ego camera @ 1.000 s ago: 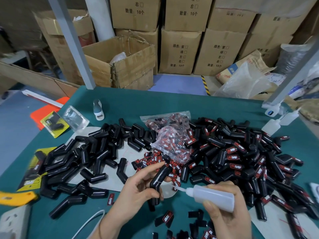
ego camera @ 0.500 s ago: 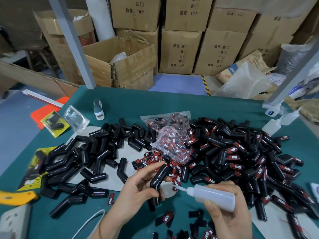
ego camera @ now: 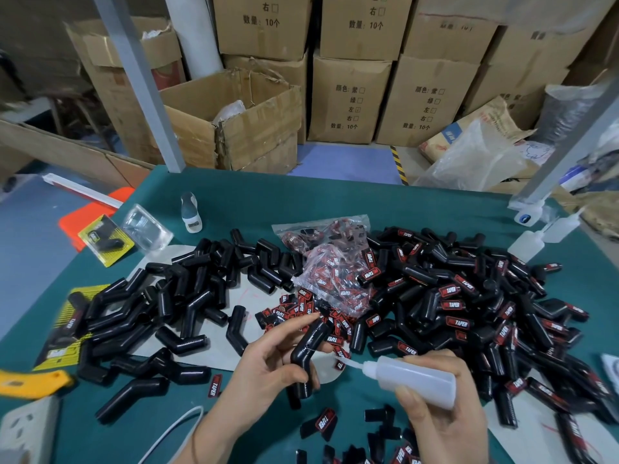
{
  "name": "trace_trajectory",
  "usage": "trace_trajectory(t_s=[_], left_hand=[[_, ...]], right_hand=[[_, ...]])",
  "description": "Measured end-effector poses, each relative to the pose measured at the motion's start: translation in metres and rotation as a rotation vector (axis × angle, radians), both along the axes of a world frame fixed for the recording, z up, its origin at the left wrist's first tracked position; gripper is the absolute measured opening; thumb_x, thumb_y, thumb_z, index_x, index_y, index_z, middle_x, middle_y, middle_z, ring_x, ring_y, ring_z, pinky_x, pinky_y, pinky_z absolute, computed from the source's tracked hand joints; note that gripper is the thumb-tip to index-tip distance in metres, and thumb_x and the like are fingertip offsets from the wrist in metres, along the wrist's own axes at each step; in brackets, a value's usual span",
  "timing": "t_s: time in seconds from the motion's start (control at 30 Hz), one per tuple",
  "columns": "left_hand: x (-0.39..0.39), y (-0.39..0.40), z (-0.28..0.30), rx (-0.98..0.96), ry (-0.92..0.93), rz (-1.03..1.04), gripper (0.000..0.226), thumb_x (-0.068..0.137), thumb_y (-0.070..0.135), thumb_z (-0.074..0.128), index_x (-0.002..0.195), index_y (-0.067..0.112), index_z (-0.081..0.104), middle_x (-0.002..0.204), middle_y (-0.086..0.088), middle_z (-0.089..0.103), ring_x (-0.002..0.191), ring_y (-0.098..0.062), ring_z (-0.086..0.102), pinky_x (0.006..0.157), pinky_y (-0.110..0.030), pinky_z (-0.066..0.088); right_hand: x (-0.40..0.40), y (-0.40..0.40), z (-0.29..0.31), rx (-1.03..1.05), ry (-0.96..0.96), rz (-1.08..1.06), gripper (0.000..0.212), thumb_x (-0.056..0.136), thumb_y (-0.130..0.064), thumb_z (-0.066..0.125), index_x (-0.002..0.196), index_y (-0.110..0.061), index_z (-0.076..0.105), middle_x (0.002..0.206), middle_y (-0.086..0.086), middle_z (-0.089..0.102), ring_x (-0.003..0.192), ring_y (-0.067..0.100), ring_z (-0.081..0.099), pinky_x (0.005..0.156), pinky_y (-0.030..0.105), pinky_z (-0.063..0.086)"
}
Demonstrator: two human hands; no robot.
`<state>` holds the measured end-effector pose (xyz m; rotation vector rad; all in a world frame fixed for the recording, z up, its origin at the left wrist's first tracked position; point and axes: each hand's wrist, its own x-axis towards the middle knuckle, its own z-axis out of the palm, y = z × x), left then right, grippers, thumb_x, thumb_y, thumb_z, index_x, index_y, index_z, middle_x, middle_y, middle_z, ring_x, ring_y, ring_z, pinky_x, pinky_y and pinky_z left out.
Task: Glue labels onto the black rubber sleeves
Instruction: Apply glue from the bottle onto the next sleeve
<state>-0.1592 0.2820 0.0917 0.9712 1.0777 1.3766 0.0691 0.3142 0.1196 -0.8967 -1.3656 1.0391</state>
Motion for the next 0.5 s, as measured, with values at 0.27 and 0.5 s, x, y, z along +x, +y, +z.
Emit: trace_trajectory(t_s=[0.27, 0.5], left_hand=[[0.0003, -0.0003, 0.0025, 0.012, 0.003, 0.002, 0.108, 0.064, 0.057, 0.093, 0.148, 0.005, 0.047, 0.122, -0.021, 0.074, 0.072, -0.025, 0.073, 0.073, -0.028, 0.058], [-0.0032, -0.0010, -0.0049, 0.005, 0.006, -0.011, 0.085, 0.078, 0.029, 0.090, 0.149, 0.009, 0.048, 0.124, -0.022, 0.073, 0.074, -0.030, 0.075, 0.072, -0.032, 0.060]], right_hand=[[-0.0006, 0.0003, 0.0008, 0.022, 0.003, 0.004, 0.026, 0.074, -0.033, 0.075, 0.099, -0.029, 0.071, 0.092, -0.006, 0.065, 0.083, 0.011, 0.066, 0.067, 0.016, 0.054], [0.0002, 0.0017, 0.0001, 0.057, -0.003, -0.006, 0.025, 0.075, -0.031, 0.074, 0.100, -0.032, 0.071, 0.093, -0.006, 0.067, 0.085, 0.013, 0.065, 0.071, 0.016, 0.053]])
